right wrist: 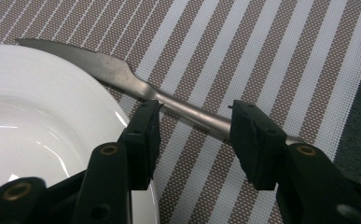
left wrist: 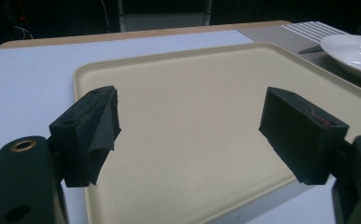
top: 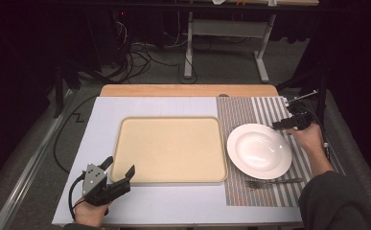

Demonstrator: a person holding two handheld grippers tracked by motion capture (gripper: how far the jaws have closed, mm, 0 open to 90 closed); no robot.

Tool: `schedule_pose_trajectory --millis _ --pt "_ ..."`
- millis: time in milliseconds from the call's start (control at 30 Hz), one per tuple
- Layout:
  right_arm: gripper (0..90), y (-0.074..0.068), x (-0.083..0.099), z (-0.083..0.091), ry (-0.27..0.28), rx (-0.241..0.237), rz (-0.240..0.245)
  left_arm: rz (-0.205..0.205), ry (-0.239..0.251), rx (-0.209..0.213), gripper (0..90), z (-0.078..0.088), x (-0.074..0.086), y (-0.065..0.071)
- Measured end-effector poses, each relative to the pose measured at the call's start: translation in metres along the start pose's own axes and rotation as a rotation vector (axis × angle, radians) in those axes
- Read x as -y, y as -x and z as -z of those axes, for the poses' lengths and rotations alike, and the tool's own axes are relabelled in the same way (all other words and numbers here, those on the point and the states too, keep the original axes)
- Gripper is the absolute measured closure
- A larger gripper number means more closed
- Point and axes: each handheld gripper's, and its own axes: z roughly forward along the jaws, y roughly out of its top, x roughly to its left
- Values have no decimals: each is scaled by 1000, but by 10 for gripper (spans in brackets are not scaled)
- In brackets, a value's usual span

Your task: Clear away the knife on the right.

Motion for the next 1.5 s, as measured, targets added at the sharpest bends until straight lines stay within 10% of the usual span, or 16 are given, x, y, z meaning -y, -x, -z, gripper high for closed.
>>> schedule_pose_trajectory --millis 1500 --pt "524 4 -3 -31 -73 -1 16 -1 10 -27 212 -3 1 -2"
